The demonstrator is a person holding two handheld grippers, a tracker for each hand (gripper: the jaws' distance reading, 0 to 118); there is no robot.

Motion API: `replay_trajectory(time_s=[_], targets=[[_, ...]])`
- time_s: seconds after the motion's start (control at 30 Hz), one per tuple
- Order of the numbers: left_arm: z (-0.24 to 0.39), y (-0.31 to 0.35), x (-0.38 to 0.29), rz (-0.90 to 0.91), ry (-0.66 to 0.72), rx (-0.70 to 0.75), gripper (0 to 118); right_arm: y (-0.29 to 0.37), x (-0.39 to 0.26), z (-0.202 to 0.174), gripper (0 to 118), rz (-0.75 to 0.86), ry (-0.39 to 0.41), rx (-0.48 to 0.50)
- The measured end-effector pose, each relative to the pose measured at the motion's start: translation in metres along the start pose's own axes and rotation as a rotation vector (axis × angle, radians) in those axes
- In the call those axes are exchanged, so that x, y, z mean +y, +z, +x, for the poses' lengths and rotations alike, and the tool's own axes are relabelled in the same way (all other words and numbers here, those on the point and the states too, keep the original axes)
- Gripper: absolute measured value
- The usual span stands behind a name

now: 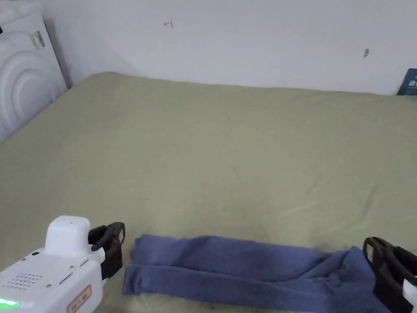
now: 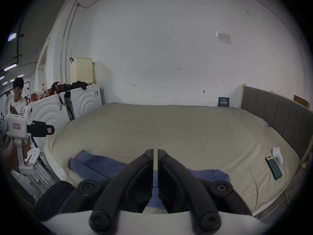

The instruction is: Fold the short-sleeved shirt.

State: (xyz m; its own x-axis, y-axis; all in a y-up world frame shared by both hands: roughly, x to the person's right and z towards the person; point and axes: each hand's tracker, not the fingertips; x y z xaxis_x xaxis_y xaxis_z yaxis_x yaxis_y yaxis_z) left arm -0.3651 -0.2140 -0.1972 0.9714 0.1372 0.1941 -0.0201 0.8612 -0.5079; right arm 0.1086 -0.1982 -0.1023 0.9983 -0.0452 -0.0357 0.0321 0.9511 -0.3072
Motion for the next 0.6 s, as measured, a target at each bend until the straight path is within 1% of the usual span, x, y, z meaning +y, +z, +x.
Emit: replay_trajectory(time_s=[0.03, 0.07, 0.1, 0.17, 0.23, 0.3, 0.33, 0.4, 0.5, 0.57, 0.6], targets=[[-0.014, -0.004, -0.004, -0.033, 0.026, -0.007, 81, 0.0, -0.002, -0.001, 8, -0.014, 0.005, -0.001], [-0.03, -0.01, -0.009, -0.083, 0.04, -0.009, 102, 0.001, -0.005, -0.002, 8, -0.026, 0.008, -0.004], [-0.047, -0.018, -0.016, -0.122, 0.061, -0.031, 113, 0.001, -0.01, -0.003, 8, -0.039, 0.008, -0.002], [-0.069, -0.029, -0.028, -0.189, 0.148, -0.114, 115, -0.002, -0.016, -0.007, 8, -0.072, 0.014, -0.004], [-0.092, -0.043, -0.039, -0.238, 0.278, -0.222, 115, -0.006, -0.02, -0.012, 8, -0.098, 0.01, -0.012], [-0.113, -0.066, -0.051, -0.298, 0.403, -0.372, 115, -0.01, -0.022, -0.017, 8, -0.121, -0.004, -0.014], [-0.119, -0.079, -0.057, -0.346, 0.453, -0.448, 115, -0.012, -0.022, -0.019, 8, -0.13, -0.006, -0.015], [-0.129, -0.113, -0.076, -0.452, 0.606, -0.627, 115, -0.017, -0.021, -0.025, 8, -0.145, -0.012, -0.017], [-0.125, -0.163, -0.106, -0.536, 0.803, -0.746, 115, -0.02, -0.014, -0.032, 8, -0.158, -0.026, -0.015], [-0.122, -0.177, -0.108, -0.428, 0.9, -0.897, 115, -0.022, -0.006, -0.036, 8, -0.156, -0.018, -0.012], [-0.115, -0.183, -0.105, -0.429, 0.933, -0.922, 115, -0.023, -0.002, -0.037, 8, -0.153, -0.008, -0.013]])
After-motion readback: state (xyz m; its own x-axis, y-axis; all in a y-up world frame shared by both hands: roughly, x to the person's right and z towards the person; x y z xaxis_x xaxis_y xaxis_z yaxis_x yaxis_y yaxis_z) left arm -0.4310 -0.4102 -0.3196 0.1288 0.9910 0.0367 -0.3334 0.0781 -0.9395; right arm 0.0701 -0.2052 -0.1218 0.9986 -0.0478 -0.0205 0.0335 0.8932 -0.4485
